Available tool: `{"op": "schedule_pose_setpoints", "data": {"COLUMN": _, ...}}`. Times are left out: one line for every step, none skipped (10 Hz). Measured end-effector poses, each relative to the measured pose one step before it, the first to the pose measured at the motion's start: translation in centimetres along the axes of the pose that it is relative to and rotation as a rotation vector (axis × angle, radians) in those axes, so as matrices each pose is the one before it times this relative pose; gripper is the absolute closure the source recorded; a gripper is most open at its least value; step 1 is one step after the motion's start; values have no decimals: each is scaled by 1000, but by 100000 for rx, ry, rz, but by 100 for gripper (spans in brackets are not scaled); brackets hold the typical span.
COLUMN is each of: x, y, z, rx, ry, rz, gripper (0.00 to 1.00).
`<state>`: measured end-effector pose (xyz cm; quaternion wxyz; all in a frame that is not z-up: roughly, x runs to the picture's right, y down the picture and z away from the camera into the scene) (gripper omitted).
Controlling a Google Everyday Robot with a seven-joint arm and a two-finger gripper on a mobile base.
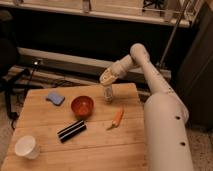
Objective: Stand the bottle upright
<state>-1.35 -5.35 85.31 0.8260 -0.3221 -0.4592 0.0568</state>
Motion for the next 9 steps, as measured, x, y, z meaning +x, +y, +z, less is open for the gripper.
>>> {"op": "schedule_pose_setpoints", "data": {"x": 80, "y": 28, "z": -25, "rx": -26, "ry": -572, "rz": 601, "gripper": 20}}
{"op": "schedule_pose_setpoints", "data": {"x": 93, "y": 181, "z": -53, "rx": -647, "ry": -571, "rz": 565, "gripper": 20}}
{"op": "schedule_pose_setpoints", "data": {"x": 162, "y": 195, "z": -125, "rx": -721, "ry": -533, "rz": 608, "gripper": 20}}
{"op": "schedule_pose_setpoints", "data": {"x": 117, "y": 180, "z": -138, "rx": -774, "ry": -402, "rz": 378, "gripper": 20}}
{"op": "schedule_pose_setpoints", "data": {"x": 133, "y": 163, "z": -135, "rx": -759, "ry": -152, "rz": 255, "gripper": 20}}
{"op": "schedule_pose_setpoints", "data": {"x": 132, "y": 137, "z": -143, "rx": -751, "ry": -128, "rz": 245, "gripper": 20}}
{"op": "schedule_pose_setpoints", "data": {"x": 208, "y": 84, "z": -180, "rx": -661, "ry": 67, "rz": 441, "gripper": 20}}
{"op": "schedule_pose_setpoints", "data": {"x": 107, "y": -12, "z": -84, "rx": -232, "ry": 100, "rz": 327, "gripper": 20}}
{"op": "schedule_pose_setpoints", "data": {"x": 2, "y": 12, "z": 22, "rx": -63, "ry": 13, "rz": 10, "gripper": 20}}
